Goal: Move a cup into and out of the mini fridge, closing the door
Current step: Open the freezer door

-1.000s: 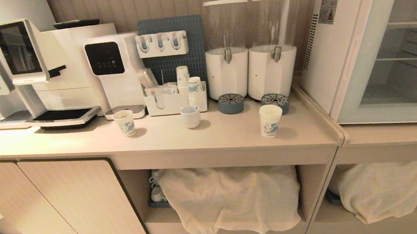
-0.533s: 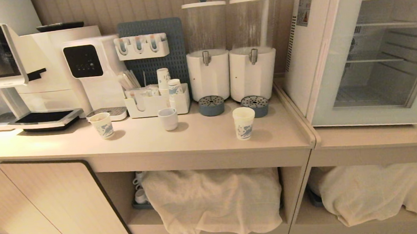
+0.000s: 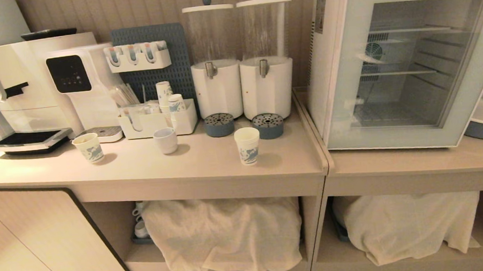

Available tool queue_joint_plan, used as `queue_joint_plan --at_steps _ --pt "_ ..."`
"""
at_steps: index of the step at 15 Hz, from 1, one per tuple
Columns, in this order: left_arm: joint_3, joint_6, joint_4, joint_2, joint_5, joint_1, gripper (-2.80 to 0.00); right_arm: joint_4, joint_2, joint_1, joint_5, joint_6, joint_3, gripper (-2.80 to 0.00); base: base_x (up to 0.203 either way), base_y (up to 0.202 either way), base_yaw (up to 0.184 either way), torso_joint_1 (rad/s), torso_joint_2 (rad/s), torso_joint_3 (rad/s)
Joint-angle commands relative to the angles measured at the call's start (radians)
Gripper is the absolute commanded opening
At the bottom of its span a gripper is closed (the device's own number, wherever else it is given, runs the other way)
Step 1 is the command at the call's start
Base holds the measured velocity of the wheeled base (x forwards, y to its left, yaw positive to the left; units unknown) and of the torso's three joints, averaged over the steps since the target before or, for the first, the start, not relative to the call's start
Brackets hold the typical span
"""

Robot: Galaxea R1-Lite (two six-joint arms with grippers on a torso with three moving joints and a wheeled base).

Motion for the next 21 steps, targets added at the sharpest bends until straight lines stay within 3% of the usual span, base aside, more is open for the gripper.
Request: queue_joint_plan --at_steps 1,21 --pt "0.040 -0.001 -0.002 -0.003 0.000 0.000 -2.80 0.002 0.001 0.001 0.000 0.000 -0.001 -2.80 0.000 -0.193 0.001 0.002 0.00 0.004" --pt "0.040 -0.011 -0.002 -0.003 -0.002 0.000 -2.80 0.002 0.001 0.000 0.000 0.000 -0.001 -2.80 0.000 -0.187 0.001 0.002 0.00 0.001"
